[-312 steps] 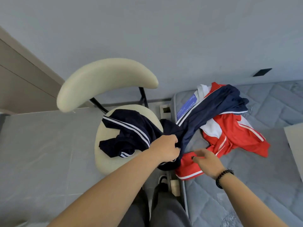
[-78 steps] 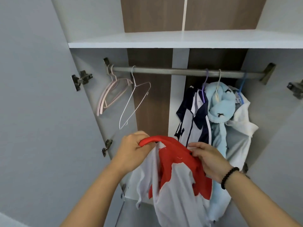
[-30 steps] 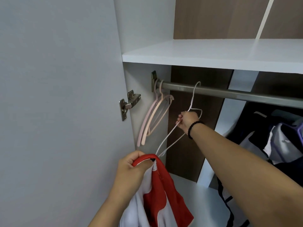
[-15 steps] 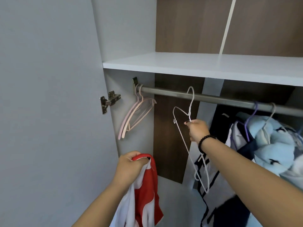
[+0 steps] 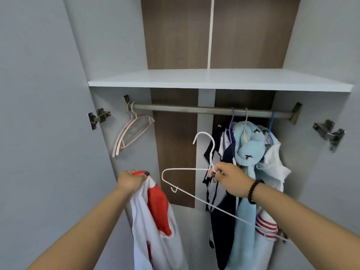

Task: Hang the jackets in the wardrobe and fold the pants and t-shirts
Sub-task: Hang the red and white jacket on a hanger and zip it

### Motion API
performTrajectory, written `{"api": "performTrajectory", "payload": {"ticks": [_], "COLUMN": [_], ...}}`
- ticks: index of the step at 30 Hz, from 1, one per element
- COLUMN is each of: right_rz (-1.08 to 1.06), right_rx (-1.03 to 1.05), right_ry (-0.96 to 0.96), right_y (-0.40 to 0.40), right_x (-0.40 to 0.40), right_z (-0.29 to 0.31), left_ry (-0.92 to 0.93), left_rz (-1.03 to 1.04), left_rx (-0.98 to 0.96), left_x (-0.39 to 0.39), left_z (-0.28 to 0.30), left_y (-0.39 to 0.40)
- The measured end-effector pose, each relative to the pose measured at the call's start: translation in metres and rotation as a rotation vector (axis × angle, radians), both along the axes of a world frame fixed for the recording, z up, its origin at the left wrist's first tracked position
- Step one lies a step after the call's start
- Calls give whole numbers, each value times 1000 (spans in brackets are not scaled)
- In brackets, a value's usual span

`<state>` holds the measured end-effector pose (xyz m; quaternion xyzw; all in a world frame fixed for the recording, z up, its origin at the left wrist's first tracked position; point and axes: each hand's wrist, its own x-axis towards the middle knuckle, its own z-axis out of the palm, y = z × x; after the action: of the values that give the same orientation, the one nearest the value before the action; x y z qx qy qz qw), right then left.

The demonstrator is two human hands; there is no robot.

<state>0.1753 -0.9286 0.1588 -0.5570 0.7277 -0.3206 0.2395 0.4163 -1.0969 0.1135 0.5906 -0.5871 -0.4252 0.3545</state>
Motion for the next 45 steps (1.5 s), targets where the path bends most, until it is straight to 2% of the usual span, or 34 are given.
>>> {"api": "performTrajectory", "payload": {"ticks": [3, 10, 21, 23, 31, 35, 37, 40, 45], "right_rz": [-6, -20, -19, 48, 106, 113, 118, 85, -27], "right_rx": [-31, -68, -68, -38, -15, -15, -76, -170, -221], "right_ry": [68, 98, -5, -2, 64, 16, -13, -136, -371], "right_y": [25, 51, 54, 28, 7, -12, -20, -30, -41], "right_x": [4, 8, 12, 23, 45, 56, 60, 62, 68], "right_z": [-3, 4, 15, 16, 2, -5, -9, -11, -18], "left_ry": [-35, 65, 93, 99, 3, -1, -74, -256, -335], "left_rz": [9, 74, 108, 184, -39, -195, -316, -491, -638], "left_rx": [27, 47, 63, 47, -120, -237, -361, -548, -586], "left_x": [-2, -12, -6, 8, -8, -21, -24, -19, -7], "left_z": [-2, -9, -12, -6, 29, 48, 52, 46, 33], "left_y": [12, 24, 31, 17, 45, 60, 63, 56, 35]}}
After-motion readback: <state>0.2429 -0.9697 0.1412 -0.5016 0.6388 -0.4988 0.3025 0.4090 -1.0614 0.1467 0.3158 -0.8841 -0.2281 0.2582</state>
